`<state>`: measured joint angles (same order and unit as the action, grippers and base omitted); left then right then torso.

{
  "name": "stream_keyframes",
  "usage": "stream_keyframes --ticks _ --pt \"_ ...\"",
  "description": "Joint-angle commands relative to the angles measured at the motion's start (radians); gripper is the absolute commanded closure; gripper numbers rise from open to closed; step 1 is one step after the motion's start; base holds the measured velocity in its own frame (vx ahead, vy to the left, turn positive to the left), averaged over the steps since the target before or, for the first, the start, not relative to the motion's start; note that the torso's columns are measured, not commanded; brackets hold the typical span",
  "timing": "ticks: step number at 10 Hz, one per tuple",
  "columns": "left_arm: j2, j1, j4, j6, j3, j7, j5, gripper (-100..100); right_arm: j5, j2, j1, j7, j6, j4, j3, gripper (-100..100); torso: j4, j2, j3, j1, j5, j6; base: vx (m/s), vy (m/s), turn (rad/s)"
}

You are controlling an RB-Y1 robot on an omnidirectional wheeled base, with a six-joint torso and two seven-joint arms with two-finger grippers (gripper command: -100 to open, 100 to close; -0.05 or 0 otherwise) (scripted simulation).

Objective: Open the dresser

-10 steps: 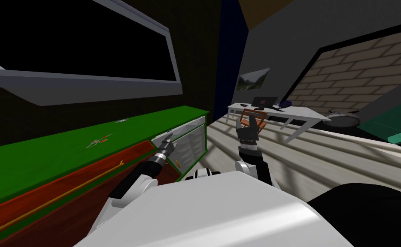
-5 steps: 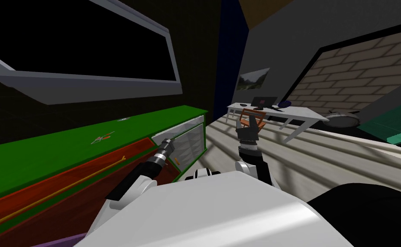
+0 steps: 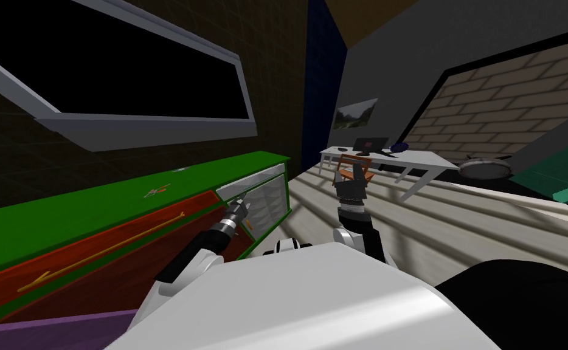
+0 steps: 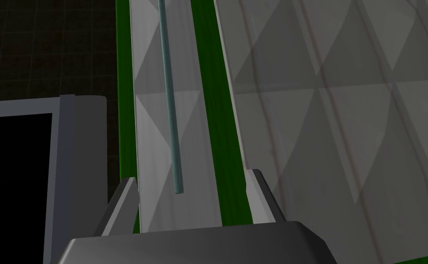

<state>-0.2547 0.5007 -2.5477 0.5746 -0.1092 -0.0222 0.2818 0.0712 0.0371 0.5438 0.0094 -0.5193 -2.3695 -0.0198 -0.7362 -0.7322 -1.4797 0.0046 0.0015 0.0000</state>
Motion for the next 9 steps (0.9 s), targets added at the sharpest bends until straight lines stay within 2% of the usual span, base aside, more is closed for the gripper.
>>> stream_keyframes --ticks 1,2,3,5,6,9 --pt "0.006 -0.015 0.062 -0.005 0.003 0.001 -0.006 -100 0.000 0.000 0.000 0.000 0.000 0.000 0.000 0 -0.001 -0.003 0.002 -0.002 -0.001 0.000 0.032 0.021 -0.006" --pt "0.008 -0.022 0.081 -0.011 0.005 0.001 -0.009 -100 0.000 0.000 0.000 0.000 0.000 0.000 0.000 0 -0.002 -0.005 0.003 -0.004 -0.001 0.000 0.043 0.032 -0.007" --pt "0.009 -0.028 0.065 -0.014 0.008 0.002 -0.008 -100 0.000 0.000 0.000 0.000 0.000 0.000 0.000 0 -0.002 -0.006 0.004 -0.004 -0.002 0.000 0.091 0.075 -0.026" --pt "0.009 -0.036 0.079 -0.016 0.011 0.004 -0.008 -100 0.000 0.000 0.000 0.000 0.000 0.000 0.000 0 -0.001 -0.003 0.002 -0.002 -0.001 0.000 0.120 0.103 -0.025" --pt "0.004 -0.030 0.043 -0.007 0.011 0.004 -0.003 -100 0.000 0.000 0.000 0.000 0.000 0.000 0.000 0 -0.001 -0.004 0.002 -0.003 -0.001 0.000 0.133 0.097 -0.019" --pt "0.001 -0.026 -0.005 -0.001 0.010 0.004 0.001 -100 0.000 0.000 0.000 0.000 0.000 0.000 0.000 0 -0.003 -0.010 0.006 -0.008 -0.003 0.000 0.048 0.032 -0.003"
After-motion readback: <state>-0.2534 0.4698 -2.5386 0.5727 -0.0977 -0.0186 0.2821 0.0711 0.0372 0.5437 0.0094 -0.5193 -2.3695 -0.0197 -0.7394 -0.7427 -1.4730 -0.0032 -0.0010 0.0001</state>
